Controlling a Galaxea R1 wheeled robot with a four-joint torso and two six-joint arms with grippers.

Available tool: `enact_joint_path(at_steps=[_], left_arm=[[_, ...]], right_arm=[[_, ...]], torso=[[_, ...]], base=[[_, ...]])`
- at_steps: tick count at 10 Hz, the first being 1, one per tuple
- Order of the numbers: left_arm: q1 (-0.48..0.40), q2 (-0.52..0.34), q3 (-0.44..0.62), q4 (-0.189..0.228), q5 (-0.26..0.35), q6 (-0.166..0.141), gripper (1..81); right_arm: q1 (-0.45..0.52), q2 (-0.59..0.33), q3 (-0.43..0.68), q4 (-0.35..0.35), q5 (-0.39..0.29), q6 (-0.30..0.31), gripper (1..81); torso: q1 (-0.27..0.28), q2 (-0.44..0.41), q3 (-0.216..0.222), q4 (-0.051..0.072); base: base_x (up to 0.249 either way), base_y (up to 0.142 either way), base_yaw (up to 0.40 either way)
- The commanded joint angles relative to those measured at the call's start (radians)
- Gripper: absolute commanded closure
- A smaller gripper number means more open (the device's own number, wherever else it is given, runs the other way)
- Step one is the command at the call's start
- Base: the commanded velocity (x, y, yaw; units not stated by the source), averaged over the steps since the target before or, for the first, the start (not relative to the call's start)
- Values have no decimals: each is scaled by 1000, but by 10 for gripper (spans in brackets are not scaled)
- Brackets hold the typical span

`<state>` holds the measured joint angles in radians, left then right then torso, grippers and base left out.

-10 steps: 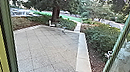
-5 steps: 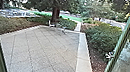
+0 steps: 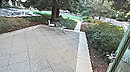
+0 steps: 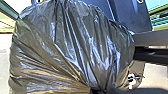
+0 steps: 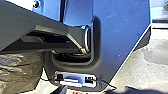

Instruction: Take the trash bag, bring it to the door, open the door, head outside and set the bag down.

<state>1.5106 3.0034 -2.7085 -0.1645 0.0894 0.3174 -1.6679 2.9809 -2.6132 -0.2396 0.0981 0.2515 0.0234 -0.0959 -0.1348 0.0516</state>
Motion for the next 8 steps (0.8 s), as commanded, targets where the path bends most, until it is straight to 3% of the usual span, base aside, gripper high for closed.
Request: enact_joint_path(at_steps=[1, 8], left_arm=[[-46, -4, 1, 0, 66, 8, 811], [-46, -3, 1, 2, 67, 6, 811]], right_arm=[[29, 3, 10, -9, -54, -1, 10], [30, 3, 10, -9, -54, -1, 10]], torso=[[0, 0, 0, 0], [1, 1, 0, 0]], base=[[102, 0, 0], [102, 0, 0]])
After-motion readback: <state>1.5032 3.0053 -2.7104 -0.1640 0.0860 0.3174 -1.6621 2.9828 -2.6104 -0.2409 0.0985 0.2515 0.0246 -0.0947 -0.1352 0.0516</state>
